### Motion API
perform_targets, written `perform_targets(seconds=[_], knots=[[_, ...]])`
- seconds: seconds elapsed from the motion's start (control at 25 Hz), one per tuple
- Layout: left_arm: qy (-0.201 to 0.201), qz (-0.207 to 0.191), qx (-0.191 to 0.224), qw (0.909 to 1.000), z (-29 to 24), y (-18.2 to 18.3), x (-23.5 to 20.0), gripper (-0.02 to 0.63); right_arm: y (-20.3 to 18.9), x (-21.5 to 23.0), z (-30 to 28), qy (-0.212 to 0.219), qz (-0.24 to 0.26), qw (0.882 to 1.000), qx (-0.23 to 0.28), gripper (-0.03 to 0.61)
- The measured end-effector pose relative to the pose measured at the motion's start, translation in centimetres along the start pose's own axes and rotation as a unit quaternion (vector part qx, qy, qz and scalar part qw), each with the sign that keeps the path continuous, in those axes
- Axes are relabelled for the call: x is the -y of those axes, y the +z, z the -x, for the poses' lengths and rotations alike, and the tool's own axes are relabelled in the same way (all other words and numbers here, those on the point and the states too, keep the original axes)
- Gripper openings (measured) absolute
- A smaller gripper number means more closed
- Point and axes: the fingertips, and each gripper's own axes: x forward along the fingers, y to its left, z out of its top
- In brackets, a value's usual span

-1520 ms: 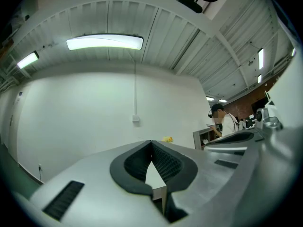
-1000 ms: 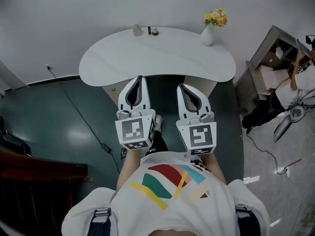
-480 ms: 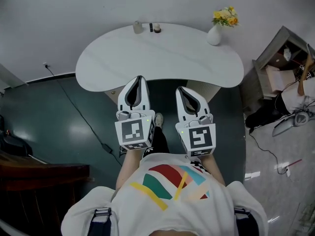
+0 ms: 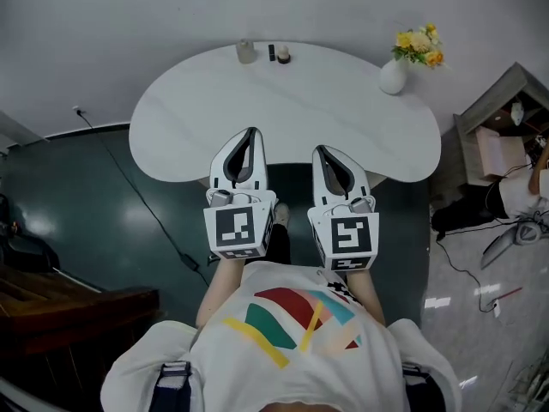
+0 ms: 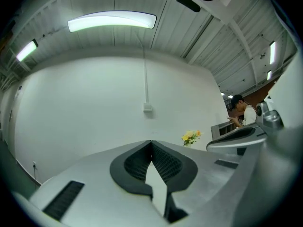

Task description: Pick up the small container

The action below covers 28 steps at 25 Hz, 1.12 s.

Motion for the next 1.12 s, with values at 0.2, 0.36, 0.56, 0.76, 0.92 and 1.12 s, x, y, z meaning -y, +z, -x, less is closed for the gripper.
perform_targets(seconds=[0.2,0.36,0.56,0.76,0.92,1.12], knots=[[-0.004,-0.006,-0.006,1.0000,-4.7,0.3,-3.0,0.018,1.5,0.7,-4.6,-0.008,-0.003,1.000,-0.008,0.012],[-0.021,0.001,-0.008,0.9998,-8.4,0.1,-4.4,0.018,1.2,1.5,-8.7,-0.013,-0.004,0.999,-0.030,0.012],[-0.022,0.009,-0.017,0.9996,-13.3,-1.3,-7.6,0.018,1.2,2.2,-14.3,-0.018,-0.002,0.999,-0.046,0.012],[-0.023,0.018,-0.006,0.9996,-18.5,-1.6,-10.6,0.018,1.5,3.5,-19.8,-0.027,-0.004,0.998,-0.059,0.012],[-0.019,0.021,-0.007,0.9996,-21.9,-2.0,-12.6,0.018,1.5,4.2,-23.0,-0.033,-0.005,0.997,-0.066,0.012],[-0.004,0.032,-0.017,0.9994,-23.9,-2.7,-14.1,0.017,1.2,4.3,-25.5,-0.024,-0.001,0.997,-0.073,0.012]])
